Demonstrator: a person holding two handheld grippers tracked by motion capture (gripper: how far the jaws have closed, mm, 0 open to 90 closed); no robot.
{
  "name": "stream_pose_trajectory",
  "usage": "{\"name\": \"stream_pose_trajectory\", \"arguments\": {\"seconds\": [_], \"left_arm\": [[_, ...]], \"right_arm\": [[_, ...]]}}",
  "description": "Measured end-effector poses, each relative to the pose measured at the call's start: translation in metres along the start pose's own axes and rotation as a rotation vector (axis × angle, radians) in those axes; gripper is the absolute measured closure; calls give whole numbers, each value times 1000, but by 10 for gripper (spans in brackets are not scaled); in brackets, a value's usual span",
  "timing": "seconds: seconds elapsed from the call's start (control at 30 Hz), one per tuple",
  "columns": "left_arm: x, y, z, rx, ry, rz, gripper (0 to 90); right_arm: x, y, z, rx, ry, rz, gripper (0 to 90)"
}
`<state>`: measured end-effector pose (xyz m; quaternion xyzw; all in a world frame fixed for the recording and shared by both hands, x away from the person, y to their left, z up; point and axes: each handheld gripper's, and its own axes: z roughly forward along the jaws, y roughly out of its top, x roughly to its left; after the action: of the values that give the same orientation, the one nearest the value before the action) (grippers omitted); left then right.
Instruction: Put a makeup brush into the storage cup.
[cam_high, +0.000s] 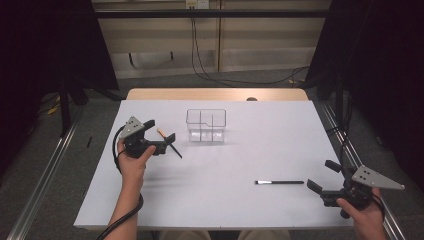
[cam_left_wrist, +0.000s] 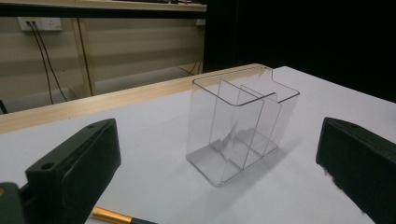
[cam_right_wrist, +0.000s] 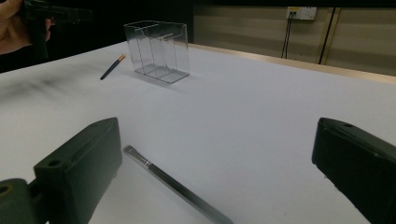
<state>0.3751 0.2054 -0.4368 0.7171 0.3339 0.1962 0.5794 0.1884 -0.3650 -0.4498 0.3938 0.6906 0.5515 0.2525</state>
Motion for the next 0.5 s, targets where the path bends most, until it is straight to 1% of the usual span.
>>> {"name": "stream_pose_trajectory", "arguments": {"seconds": [0.1,0.17,0.3,0.37,0.43,0.47,0.5], "left_arm": [[1,0,3,12,27,-9,0],[2,0,5,21,39,-21,0],[4,-1,8,41,58,-31,0],[5,-1,10,61,72,-30,0],[6,-1,12,86,77,-40,0],[7,-1,12,97,81,-34,0],[7,-1,14,107,89,-40,0]], "right_arm": [[0,0,0,-2,2,-3,12],[0,0,0,-1,3,-2,12],[1,0,0,0,4,-1,12],[1,0,0,1,4,0,12],[1,0,0,0,6,0,12],[1,0,0,1,6,0,12],[1,0,0,1,6,-1,12]]}}
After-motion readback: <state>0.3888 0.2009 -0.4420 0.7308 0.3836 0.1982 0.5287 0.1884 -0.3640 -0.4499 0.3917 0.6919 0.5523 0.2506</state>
